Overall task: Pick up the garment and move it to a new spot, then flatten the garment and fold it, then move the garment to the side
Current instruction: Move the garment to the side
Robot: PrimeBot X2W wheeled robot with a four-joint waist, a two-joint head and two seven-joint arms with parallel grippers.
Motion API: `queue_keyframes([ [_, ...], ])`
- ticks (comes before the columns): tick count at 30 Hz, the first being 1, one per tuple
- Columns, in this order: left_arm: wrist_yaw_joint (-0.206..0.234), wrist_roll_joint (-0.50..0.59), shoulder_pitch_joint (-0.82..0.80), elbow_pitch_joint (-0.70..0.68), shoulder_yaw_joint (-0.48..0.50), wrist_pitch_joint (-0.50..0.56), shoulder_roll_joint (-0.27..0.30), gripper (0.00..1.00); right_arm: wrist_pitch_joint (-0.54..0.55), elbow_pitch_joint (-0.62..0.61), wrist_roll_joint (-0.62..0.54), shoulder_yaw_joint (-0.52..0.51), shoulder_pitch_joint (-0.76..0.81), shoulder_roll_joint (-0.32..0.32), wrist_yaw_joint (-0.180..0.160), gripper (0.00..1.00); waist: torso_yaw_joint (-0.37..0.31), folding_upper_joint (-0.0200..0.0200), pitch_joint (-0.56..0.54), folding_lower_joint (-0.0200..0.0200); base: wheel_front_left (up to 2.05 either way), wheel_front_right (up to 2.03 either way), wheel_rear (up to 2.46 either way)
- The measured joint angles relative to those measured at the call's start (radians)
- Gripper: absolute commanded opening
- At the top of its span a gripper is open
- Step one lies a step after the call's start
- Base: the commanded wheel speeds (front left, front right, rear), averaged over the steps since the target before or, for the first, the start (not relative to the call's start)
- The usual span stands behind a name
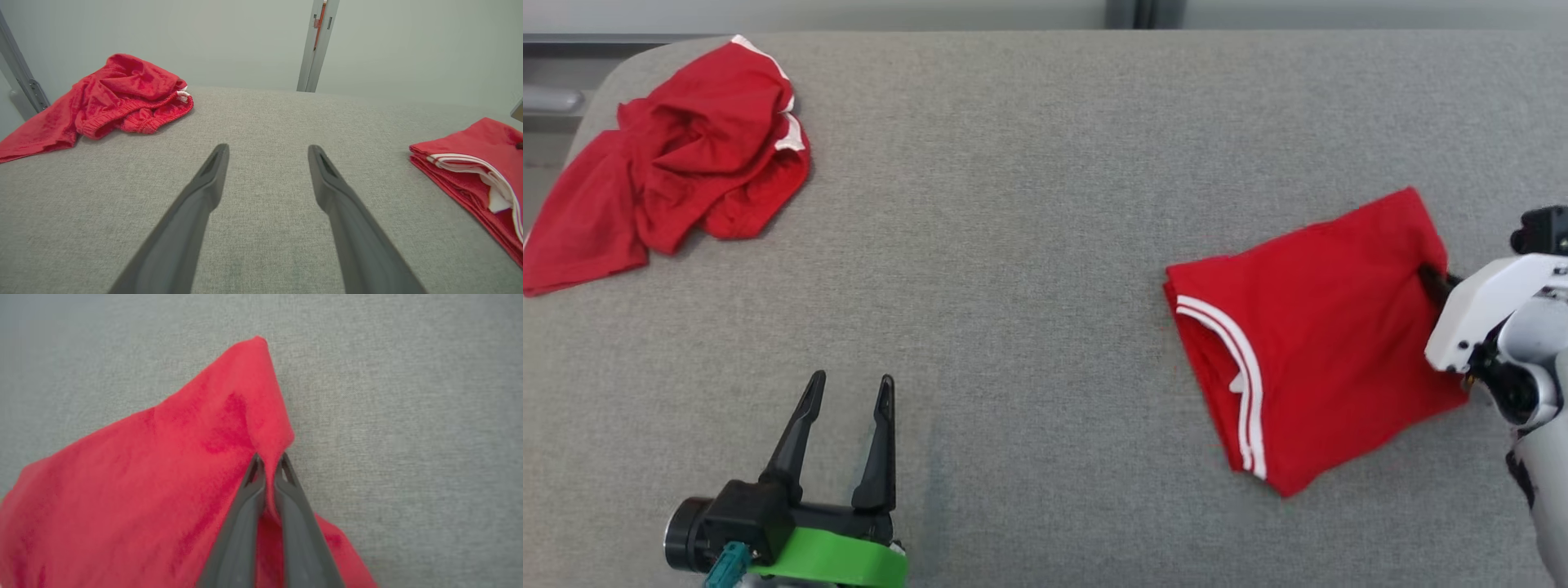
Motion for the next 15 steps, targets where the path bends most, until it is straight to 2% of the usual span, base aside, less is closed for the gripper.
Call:
queue_keyframes([
  [3, 0.0, 0.014, -0.024, -0.018, -0.011, 0.0, 0.004, 1.0, -0.005, 0.004, -0.036, -0.049, -0.053, -0.034, 0.0, 0.0, -0.025, 0.0, 0.028, 0.0, 0.0, 0.0, 0.0],
  [6, 0.0, 0.015, -0.065, -0.042, -0.037, 0.0, 0.032, 1.0, -0.018, 0.006, -0.093, -0.136, -0.113, -0.089, 0.0, 0.0, -0.05, 0.0, 0.071, 0.0, 0.0, 0.0, 0.0],
  [15, -0.001, 0.007, -0.146, -0.101, -0.074, 0.0, 0.112, 1.0, -0.045, 0.04, -0.356, -0.462, -0.306, -0.18, 0.0, 0.0, -0.093, 0.0, 0.242, 0.0001, 0.0, 0.0, 0.0],
])
